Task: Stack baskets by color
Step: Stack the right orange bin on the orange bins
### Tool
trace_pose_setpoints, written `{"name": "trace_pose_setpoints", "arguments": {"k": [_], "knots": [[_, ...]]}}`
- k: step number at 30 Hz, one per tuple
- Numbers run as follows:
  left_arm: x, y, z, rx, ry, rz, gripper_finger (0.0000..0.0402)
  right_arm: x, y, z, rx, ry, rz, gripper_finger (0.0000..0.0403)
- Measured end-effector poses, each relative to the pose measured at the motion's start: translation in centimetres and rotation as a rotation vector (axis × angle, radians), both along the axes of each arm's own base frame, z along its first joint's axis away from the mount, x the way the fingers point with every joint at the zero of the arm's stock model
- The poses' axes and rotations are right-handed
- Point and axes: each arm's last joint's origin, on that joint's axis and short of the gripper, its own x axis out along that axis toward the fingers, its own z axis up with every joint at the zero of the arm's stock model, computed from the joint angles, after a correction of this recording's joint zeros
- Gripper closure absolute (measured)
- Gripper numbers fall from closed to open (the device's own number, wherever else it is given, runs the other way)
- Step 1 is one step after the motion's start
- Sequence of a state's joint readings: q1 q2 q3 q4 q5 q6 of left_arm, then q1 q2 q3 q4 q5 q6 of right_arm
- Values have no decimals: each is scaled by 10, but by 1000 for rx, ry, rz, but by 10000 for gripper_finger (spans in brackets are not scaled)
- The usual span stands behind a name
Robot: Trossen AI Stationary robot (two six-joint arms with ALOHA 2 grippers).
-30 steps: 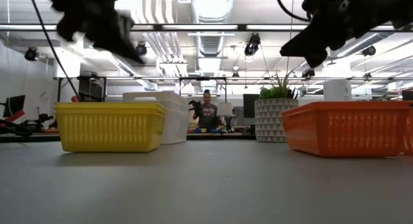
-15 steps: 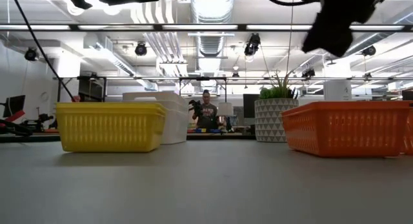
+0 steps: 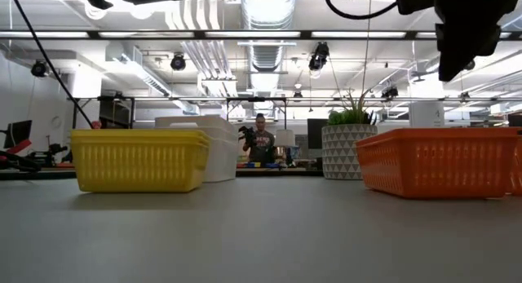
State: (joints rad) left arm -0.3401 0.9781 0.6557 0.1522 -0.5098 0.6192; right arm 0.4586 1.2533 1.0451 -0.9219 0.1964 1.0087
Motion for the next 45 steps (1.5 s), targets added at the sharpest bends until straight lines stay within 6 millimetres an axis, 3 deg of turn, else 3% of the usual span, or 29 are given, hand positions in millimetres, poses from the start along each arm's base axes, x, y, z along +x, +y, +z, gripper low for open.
{"name": "trace_pose_setpoints", "arguments": {"k": [11,17,24,28,31,38,45], "knots": [[0,0,0,-2,0,0,402,-22,8,8,292,370,-251,356],[0,0,-1,-3,1,0,402,-30,17,-2,345,455,-289,303],[0,0,2,17,-5,-3,402,-48,33,-13,242,471,71,226],[1,0,6,34,-45,-6,402,-59,44,-16,218,487,381,212],[1,0,8,43,-58,-7,402,-68,50,-20,160,478,510,213],[1,0,8,85,-54,-13,402,-80,53,-33,-72,415,591,218],[1,0,7,94,-50,-14,402,-83,51,-40,-90,427,591,220]]}}
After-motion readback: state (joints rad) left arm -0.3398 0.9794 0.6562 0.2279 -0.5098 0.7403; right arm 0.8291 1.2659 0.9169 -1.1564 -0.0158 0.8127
